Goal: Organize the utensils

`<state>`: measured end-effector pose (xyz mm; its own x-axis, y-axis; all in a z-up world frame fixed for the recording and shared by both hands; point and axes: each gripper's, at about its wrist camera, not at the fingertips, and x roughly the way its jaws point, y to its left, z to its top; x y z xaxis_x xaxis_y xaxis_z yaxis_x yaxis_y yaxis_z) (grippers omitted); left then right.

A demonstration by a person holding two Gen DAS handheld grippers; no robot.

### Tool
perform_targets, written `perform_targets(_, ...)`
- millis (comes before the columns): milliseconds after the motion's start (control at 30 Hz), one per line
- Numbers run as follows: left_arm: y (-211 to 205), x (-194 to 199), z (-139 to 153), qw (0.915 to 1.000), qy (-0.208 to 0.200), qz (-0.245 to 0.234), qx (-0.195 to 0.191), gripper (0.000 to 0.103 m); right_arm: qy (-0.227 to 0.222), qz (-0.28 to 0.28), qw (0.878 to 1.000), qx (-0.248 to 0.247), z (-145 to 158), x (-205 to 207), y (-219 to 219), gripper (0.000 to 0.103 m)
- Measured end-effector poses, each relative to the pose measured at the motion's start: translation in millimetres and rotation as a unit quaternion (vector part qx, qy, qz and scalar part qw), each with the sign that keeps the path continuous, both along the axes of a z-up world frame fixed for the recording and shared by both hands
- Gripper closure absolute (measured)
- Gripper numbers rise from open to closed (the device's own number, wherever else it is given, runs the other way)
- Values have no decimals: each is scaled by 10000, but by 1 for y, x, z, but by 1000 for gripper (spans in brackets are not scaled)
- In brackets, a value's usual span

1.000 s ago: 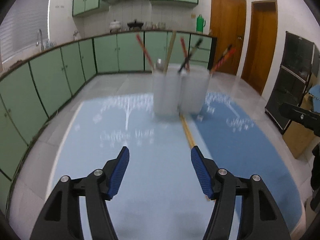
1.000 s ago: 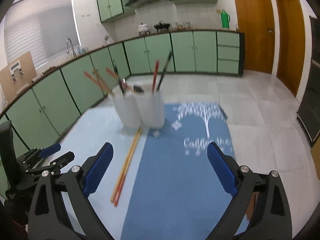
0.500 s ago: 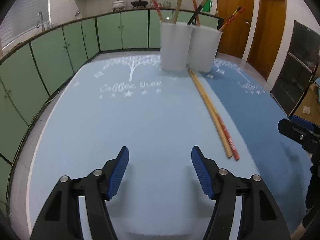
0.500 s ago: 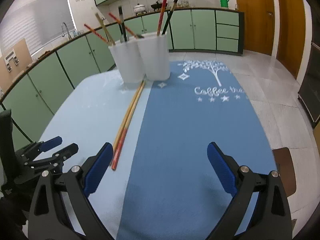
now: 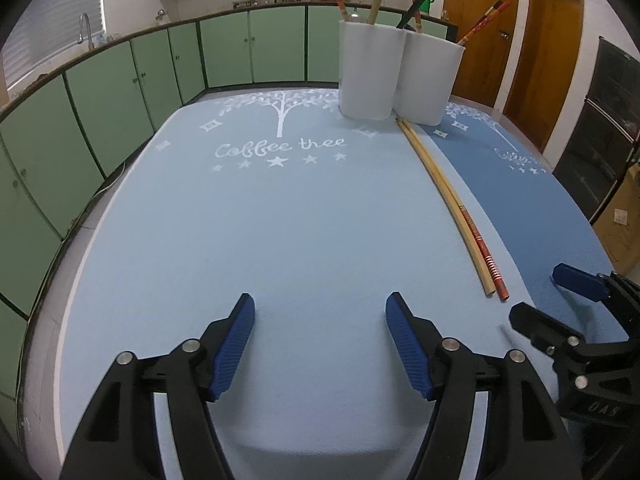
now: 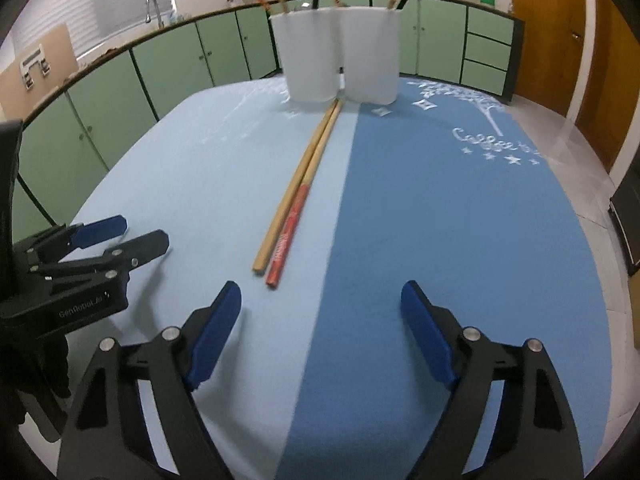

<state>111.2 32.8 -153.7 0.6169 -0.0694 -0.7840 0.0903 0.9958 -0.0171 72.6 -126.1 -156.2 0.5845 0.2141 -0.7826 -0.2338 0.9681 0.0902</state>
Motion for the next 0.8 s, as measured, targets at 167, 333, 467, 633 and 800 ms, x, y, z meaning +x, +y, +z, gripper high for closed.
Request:
perform_targets(167, 3, -1, -2, 10000, 19, -1, 33, 36, -4, 9, 9999, -127, -2, 2, 8, 32)
perform_targets(333, 2, -2, -2, 10000, 15, -31, 63, 33, -21, -46, 9997, -221, -3, 6, 11, 37)
perform_targets(467, 1, -2, -2, 10000, 17, -41, 78, 33, -38, -183, 9995, -262, -3, 7, 7, 45)
perform_targets(633, 0, -2, -3, 10000, 15, -39, 75, 32, -64, -324, 9990, -291, -1, 7, -2, 45)
perform_targets(800, 0, -2, -3, 10000, 11, -33, 82, 31, -74, -178, 9997, -154, -1, 5, 2, 51)
